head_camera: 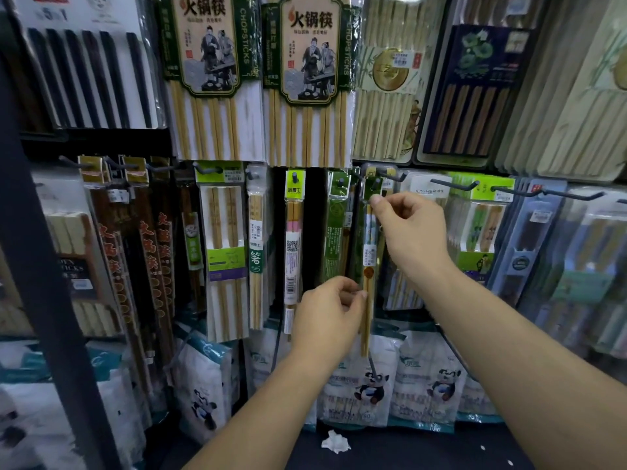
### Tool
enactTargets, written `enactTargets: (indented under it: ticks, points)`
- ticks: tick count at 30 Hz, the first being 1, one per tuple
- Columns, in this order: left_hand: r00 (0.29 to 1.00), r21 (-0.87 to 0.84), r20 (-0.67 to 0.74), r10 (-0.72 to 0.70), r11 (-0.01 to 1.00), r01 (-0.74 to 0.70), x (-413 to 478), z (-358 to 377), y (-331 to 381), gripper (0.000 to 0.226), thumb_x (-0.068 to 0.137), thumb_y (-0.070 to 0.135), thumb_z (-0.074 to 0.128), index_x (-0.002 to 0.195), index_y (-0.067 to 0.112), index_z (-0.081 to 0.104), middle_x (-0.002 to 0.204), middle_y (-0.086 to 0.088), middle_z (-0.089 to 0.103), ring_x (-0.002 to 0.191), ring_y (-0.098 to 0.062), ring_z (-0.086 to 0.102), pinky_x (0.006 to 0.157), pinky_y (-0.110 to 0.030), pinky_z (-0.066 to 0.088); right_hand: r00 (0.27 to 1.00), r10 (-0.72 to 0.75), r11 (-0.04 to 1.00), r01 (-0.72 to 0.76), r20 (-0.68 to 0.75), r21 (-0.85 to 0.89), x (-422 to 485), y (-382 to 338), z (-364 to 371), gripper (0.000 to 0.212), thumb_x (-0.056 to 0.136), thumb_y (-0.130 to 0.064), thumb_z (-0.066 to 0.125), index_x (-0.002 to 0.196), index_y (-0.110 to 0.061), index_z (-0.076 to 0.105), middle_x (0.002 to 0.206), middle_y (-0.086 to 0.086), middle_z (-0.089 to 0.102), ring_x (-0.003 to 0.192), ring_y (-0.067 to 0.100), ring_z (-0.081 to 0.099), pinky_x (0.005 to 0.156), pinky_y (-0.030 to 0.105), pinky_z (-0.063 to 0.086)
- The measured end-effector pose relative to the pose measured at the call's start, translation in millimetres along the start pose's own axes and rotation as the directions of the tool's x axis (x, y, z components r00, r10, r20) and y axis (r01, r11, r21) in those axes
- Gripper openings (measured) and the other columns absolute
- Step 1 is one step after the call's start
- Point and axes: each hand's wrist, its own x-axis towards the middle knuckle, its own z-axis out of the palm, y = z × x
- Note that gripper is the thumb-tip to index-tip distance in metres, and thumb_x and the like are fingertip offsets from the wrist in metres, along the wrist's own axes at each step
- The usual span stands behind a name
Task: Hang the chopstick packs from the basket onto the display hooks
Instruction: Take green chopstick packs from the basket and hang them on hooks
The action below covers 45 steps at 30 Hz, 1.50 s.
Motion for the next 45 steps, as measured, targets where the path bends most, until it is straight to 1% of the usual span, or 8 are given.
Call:
enactTargets:
  ticks: [9, 17, 19, 23, 31, 35, 39, 45]
  points:
    - [0.998, 0.205, 0.023, 0.066, 0.976, -0.069, -6.5, -1.6, -4.3, 0.027, 0.1, 0.03, 0.058, 0.121, 0.019, 0.072, 0.099, 0.008, 0.076, 0.087, -0.008, 0.071, 0.079, -0.033, 0.061, 0.999, -0.041, 0.999, 0.041, 0.007, 0.01, -16.3, 3.8, 0.0, 0.019, 0.098, -0.035, 0.066, 0.083, -0.023, 0.068, 0.072, -0.012, 0.062, 0.066, -0.006, 0.055, 0.06, 0.008, 0.041]
    - [0.994, 0.232, 0.059, -0.088, 0.97, 0.072, -58.6, -27.8, -56.5, 0.012, 0.098, 0.03, 0.058, 0.093, 0.027, 0.068, 0.077, 0.013, 0.068, 0.071, -0.002, 0.065, 0.067, -0.031, 0.058, 0.965, 0.142, 0.989, -0.132, 0.221, -0.061, -137.4, 63.8, 0.1, 0.015, 0.097, -0.026, 0.066, 0.082, -0.025, 0.064, 0.075, -0.02, 0.064, 0.066, 0.0, 0.058, 0.056, 0.012, 0.044]
    - [0.98, 0.279, 0.065, -0.188, 0.946, 0.163, -82.8, -33.2, -91.4, 0.014, 0.099, 0.031, 0.057, 0.088, 0.027, 0.065, 0.074, 0.011, 0.067, 0.068, -0.004, 0.063, 0.064, -0.032, 0.055, 0.898, 0.248, 0.966, -0.203, 0.364, -0.158, -181.8, 93.9, 8.0, 0.018, 0.096, -0.029, 0.067, 0.078, -0.027, 0.063, 0.075, -0.016, 0.063, 0.069, 0.003, 0.058, 0.056, 0.013, 0.042]
    - [0.895, 0.42, 0.084, -0.438, 0.83, 0.367, -148.3, -47.5, -174.7, 0.008, 0.102, 0.03, 0.057, 0.099, 0.023, 0.062, 0.082, 0.009, 0.064, 0.073, -0.014, 0.062, 0.069, -0.037, 0.055, 0.613, 0.448, 0.89, -0.239, 0.651, -0.387, -278.2, 156.6, 28.7, 0.015, 0.095, -0.025, 0.068, 0.08, -0.026, 0.067, 0.074, -0.014, 0.066, 0.073, -0.001, 0.06, 0.062, 0.012, 0.043]
    - [0.638, 0.481, -0.172, -0.75, 0.501, 0.719, -268.8, -90.7, -286.6, 0.043, 0.096, 0.033, 0.061, 0.129, 0.007, 0.053, 0.125, -0.021, 0.056, 0.116, -0.044, 0.055, 0.097, -0.053, 0.048, 0.107, 0.693, 0.721, -0.098, 0.713, -0.686, -441.6, 270.6, 69.5, 0.018, 0.095, -0.014, 0.06, 0.106, -0.008, 0.074, 0.106, 0.01, 0.073, 0.095, 0.022, 0.065, 0.073, 0.022, 0.048]
    - [0.529, 0.345, -0.08, -0.845, 0.474, 0.81, -301.9, -96.8, -307.9, 0.044, 0.098, 0.055, 0.052, 0.126, 0.022, 0.05, 0.095, -0.004, 0.069, 0.089, -0.029, 0.068, 0.079, -0.047, 0.056, 0.045, 0.721, 0.692, -0.002, 0.692, -0.722, -485.9, 314.4, 80.0, 0.03, 0.097, -0.026, 0.064, 0.124, -0.013, 0.068, 0.121, 0.007, 0.07, 0.109, 0.027, 0.065, 0.085, 0.029, 0.049]
    - [0.544, 0.278, -0.079, -0.835, 0.506, 0.817, -317.6, -91.2, -318.0, 0.024, 0.095, 0.06, 0.053, 0.098, 0.037, 0.052, 0.089, 0.008, 0.067, 0.081, -0.01, 0.065, 0.069, -0.034, 0.053, 0.043, 0.7, 0.707, 0.107, 0.713, -0.7, -513.5, 340.8, 92.0, 0.056, 0.094, -0.032, 0.069, 0.145, -0.017, 0.051, 0.143, 0.007, 0.054, 0.123, 0.028, 0.057, 0.097, 0.034, 0.049]
    - [0.549, 0.271, -0.111, -0.828, 0.506, 0.819, -320.7, -90.1, -324.7, 0.025, 0.096, 0.059, 0.055, 0.102, 0.034, 0.054, 0.088, 0.012, 0.067, 0.078, -0.001, 0.062, 0.063, -0.03, 0.048, 0.099, 0.65, 0.659, 0.421, 0.754, -0.623, -531.4, 350.4, 107.1, 0.063, 0.089, -0.029, 0.073, 0.145, -0.017, 0.046, 0.142, 0.012, 0.037, 0.124, 0.034, 0.048, 0.087, 0.04, 0.052]
